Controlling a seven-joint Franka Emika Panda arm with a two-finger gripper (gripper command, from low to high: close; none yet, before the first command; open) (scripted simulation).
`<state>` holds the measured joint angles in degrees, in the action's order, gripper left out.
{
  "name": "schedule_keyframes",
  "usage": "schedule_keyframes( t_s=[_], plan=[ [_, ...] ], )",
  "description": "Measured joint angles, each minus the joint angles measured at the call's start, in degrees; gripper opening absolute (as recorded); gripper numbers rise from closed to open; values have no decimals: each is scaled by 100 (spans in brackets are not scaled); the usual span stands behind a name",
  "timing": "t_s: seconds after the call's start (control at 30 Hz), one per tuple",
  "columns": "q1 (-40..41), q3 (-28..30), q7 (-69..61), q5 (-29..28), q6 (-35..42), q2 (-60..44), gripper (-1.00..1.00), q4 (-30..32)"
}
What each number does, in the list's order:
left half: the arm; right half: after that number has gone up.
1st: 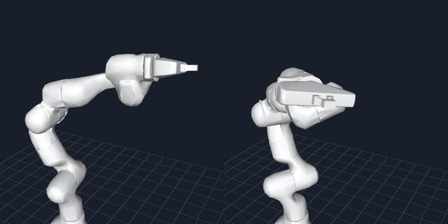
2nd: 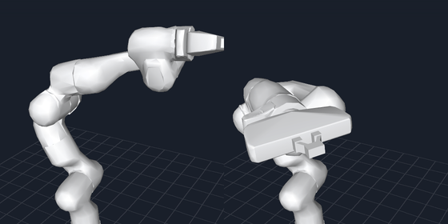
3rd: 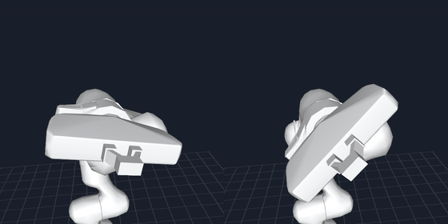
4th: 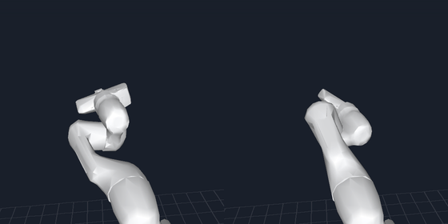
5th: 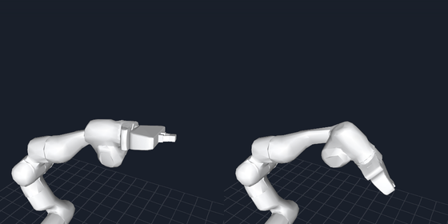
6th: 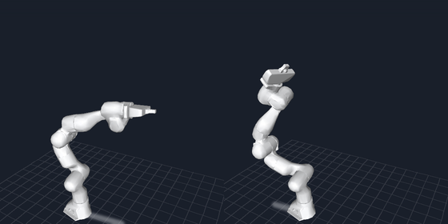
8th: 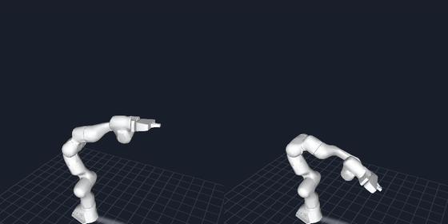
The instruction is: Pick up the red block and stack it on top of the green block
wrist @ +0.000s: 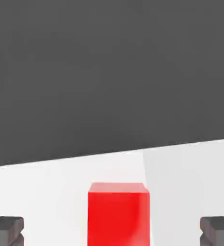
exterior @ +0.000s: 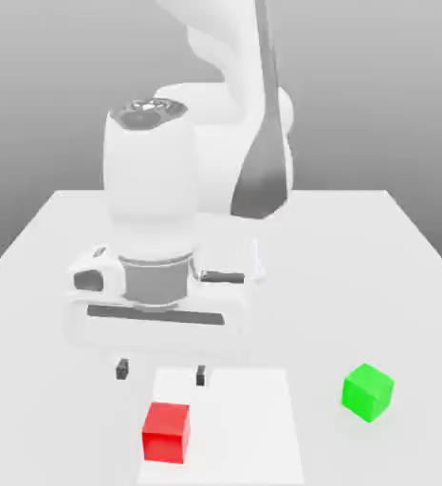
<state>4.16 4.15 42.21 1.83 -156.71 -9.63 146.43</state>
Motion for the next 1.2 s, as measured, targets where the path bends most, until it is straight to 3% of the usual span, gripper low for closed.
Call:
schedule_keyframes(
  t_s=[0.13, 0.17, 0.4, 0.6, 0.93, 1.0, 1.13, 1.17, 1.2],
  plan=[
    [92, -114, -108, 141, -672, -831, 0, -94],
    [111, -137, -125, 164, -792, -974, -100, -115],
    [119, -144, -113, 150, -793, -977, -100, -115],
    [-10, -158, 72, -32, 70, 70, -100, 67],
    [-2197, -1537, 1045, -70, 500, 1040, -100, 597],
    [-2838, -1496, 1223, -202, 318, 889, -100, 631],
    [-2679, -1130, 1463, -495, -380, 163, -100, 611],
    [-2699, -1090, 1501, -547, -516, 20, 100, 606],
    [-2699, -1090, 1501, -547, -516, 20, 100, 606]
  ],
)
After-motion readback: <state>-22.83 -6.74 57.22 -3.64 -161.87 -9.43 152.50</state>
